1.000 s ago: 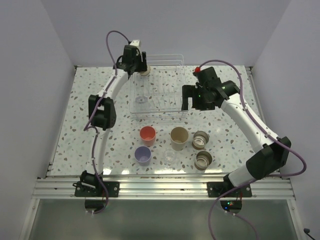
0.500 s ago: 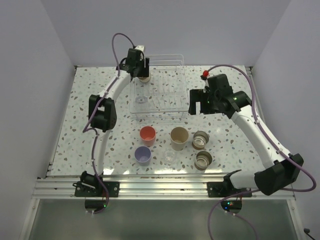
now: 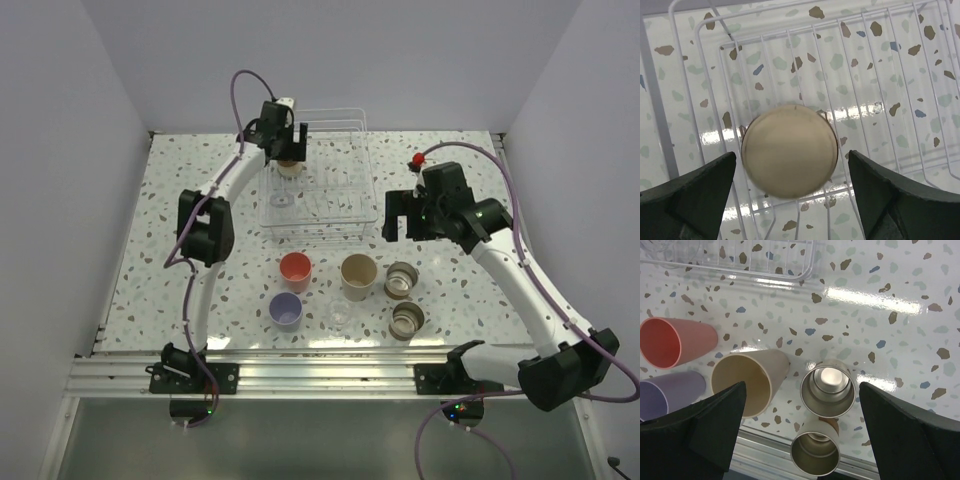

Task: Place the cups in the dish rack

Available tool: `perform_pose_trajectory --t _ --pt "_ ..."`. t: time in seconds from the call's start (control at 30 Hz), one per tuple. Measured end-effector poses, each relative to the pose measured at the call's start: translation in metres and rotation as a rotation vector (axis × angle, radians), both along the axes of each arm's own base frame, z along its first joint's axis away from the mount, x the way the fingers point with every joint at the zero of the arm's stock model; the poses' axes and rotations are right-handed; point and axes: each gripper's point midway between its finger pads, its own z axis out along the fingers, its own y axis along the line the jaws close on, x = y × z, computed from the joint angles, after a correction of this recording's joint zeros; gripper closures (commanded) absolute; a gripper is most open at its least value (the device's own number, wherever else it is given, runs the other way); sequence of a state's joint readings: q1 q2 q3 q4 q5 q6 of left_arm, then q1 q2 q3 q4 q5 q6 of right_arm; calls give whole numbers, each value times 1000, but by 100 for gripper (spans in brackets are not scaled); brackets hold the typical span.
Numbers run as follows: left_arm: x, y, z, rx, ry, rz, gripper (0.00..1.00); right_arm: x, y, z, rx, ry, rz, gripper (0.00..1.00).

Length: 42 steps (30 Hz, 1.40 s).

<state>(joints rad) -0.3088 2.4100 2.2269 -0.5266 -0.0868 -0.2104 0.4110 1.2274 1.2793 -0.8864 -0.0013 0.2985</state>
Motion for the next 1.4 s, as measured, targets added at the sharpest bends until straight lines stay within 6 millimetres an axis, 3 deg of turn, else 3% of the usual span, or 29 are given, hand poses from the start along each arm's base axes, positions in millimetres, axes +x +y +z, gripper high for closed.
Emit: perform_pose_trajectory --t 0.17,0.5,0.57,0.83,0.93,1.03,1.13,1.3,1.4 --pt "-6 -6 0 -5 22 -11 0 -1 0 -3 1 6 -2 2" --pt "-7 -3 27 -12 3 0 0 -4 9 -3 46 21 26 3" --pt "-11 -4 42 -17 -12 -2 0 -4 17 -5 74 39 54 6" --pt "-55 -5 145 -67 -154 -30 0 -14 53 -56 106 255 189 35" --pt "-72 -6 171 -83 -195 -45 0 -24 63 -72 99 320 228 42" --pt "-86 -5 176 -88 -196 -54 0 -28 72 -80 88 344 255 56" --pt "-94 -3 172 -85 -180 -58 0 -32 79 -90 72 373 278 74" --pt "-104 -2 164 -83 -153 -68 0 -38 86 -111 29 433 298 95" --pt "-108 -2 166 -88 -155 -74 0 -40 88 -117 9 454 305 100"
